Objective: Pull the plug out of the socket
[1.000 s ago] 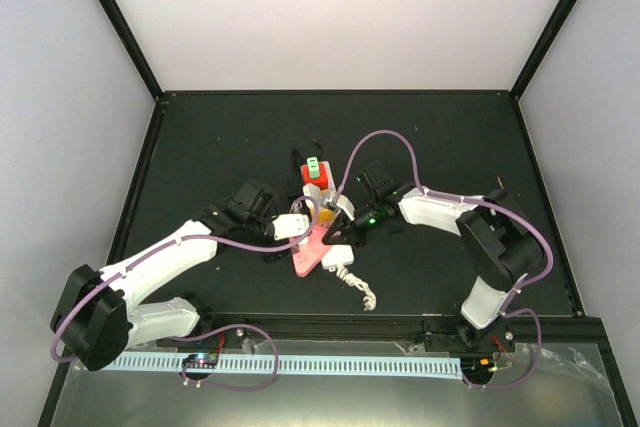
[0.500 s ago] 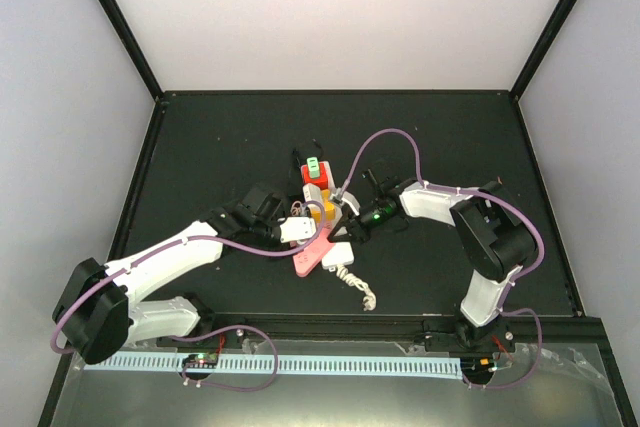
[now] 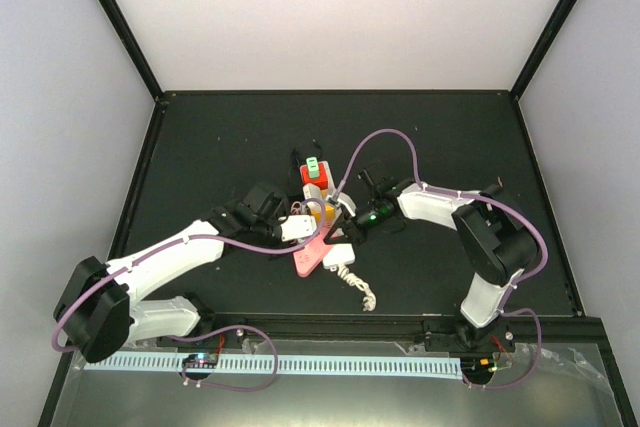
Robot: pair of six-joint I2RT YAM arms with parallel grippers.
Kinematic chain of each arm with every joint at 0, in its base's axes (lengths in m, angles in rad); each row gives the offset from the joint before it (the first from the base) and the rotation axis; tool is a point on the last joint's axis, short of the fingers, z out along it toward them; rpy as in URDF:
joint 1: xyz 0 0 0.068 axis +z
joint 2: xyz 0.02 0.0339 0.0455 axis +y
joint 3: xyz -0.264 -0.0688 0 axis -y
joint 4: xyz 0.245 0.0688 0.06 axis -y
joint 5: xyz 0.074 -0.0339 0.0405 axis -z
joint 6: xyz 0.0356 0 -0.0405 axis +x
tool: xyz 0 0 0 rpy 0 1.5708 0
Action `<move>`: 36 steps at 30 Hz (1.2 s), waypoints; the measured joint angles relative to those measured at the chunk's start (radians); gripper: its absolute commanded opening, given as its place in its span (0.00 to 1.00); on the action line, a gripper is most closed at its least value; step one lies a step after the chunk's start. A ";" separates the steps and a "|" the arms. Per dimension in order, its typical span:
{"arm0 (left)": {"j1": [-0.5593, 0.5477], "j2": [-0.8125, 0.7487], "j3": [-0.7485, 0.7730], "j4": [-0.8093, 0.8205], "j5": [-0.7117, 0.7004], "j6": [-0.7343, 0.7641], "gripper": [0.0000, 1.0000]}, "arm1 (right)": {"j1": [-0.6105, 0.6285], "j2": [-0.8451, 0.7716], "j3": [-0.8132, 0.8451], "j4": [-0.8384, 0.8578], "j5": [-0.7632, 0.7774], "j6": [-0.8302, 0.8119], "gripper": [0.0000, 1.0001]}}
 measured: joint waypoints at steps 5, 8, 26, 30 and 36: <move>0.000 0.000 0.000 0.000 0.000 -0.007 0.36 | -0.001 0.048 0.011 -0.011 -0.009 -0.008 0.03; 0.000 0.000 0.000 0.000 0.000 -0.015 0.35 | -0.001 0.063 0.028 -0.024 -0.015 -0.016 0.02; 0.011 -0.007 0.002 -0.009 0.027 -0.044 0.28 | -0.020 0.095 0.064 -0.035 -0.025 0.014 0.01; 0.031 -0.003 0.017 -0.032 0.055 -0.048 0.28 | -0.018 0.095 0.065 -0.039 -0.024 0.021 0.01; 0.042 0.000 0.032 -0.070 0.079 -0.051 0.27 | -0.001 0.089 0.067 -0.047 -0.010 0.033 0.01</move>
